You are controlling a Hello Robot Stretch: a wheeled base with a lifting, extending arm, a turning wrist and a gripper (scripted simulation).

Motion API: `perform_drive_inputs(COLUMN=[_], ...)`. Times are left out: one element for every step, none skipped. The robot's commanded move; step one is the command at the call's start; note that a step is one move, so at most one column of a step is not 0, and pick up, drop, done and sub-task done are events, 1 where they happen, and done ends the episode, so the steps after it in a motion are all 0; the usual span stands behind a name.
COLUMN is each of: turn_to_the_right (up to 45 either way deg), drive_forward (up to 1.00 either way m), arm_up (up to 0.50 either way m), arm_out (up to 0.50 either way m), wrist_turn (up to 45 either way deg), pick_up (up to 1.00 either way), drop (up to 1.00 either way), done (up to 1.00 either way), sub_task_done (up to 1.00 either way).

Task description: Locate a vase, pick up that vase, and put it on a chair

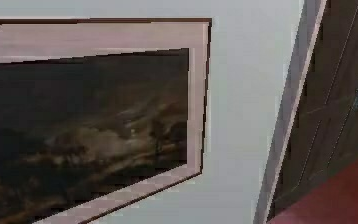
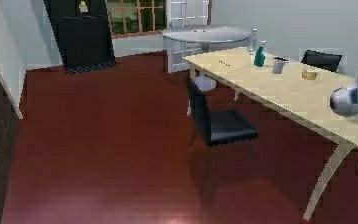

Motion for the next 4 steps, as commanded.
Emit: perform_drive_inputs(turn_to_the_right=[45.0,45.0,45.0,6.0], drive_forward=[0.00,0.00,0.00,0.00], arm_up=[0.00,0.00,0.00,0.00], arm_out=[0.00,0.00,0.00,0.00], wrist_turn=[0.0,0.0,0.0,0.0], pick_up=[0.00,0.00,0.00,0.00], drop=[0.00,0.00,0.00,0.00], done=[0.00,0.00,0.00,0.00], sub_task_done=[0.00,0.00,0.00,0.00])
